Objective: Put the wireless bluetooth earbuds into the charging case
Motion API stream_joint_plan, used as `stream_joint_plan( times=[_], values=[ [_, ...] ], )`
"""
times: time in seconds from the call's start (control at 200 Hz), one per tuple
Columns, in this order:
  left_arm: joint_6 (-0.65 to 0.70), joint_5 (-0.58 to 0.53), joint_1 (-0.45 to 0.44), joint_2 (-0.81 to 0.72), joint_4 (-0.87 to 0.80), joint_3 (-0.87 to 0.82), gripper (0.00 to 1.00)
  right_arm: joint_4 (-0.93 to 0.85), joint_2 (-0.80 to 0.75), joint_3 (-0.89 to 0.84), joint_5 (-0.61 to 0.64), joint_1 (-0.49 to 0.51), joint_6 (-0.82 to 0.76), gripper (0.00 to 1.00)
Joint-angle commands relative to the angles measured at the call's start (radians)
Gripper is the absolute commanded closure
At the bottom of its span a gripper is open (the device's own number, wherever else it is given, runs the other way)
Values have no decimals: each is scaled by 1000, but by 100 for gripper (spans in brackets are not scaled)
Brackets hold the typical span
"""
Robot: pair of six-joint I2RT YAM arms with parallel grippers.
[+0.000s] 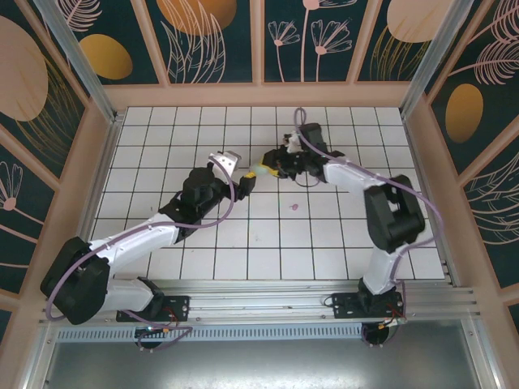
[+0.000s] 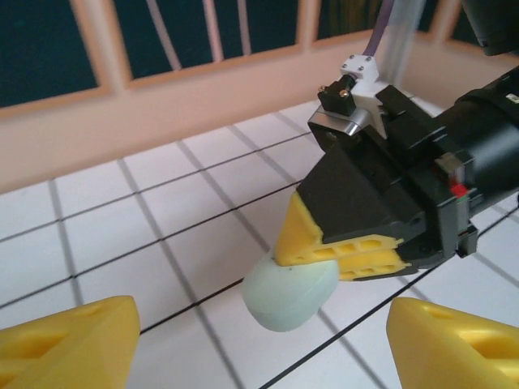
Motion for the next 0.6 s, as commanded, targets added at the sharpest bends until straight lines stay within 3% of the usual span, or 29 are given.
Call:
stream_joint_plan(
  times=[0.0, 0.29, 0.591],
  values=[
    [-50, -175, 21, -67, -84, -42, 20, 38, 138, 133, -5, 51, -12, 88],
    [-187, -188, 142, -240, -97, -193, 13, 26, 459, 462, -21, 121, 52, 89],
    [-187, -193, 181, -244, -99, -208, 10, -48, 637, 701, 24, 196, 74, 88]
  ],
)
